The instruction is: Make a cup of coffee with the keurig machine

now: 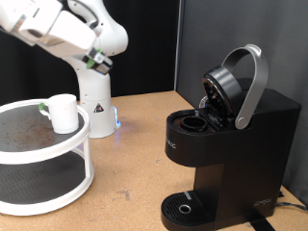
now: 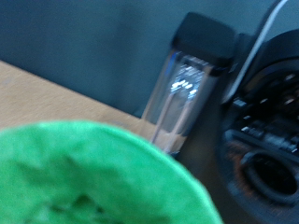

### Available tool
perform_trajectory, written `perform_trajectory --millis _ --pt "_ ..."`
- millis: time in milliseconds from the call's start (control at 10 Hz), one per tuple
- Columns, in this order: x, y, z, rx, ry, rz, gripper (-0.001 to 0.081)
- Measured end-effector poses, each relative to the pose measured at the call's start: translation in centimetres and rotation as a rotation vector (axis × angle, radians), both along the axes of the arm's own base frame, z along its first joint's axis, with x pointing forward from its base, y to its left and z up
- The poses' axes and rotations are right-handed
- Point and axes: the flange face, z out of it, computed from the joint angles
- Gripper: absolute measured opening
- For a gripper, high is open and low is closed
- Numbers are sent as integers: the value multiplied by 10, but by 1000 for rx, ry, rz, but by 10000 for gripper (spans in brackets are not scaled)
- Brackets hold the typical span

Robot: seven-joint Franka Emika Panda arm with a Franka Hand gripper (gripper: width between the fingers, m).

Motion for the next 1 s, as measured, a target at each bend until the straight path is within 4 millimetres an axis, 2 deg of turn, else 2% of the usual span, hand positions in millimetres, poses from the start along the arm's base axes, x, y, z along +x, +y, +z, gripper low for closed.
perform_trajectory --millis 300,700,1000 --pt "23 39 19 43 -17 -26 469" --pt "31 45 19 49 0 -50 469" --pt "44 75 28 39 44 -128 469"
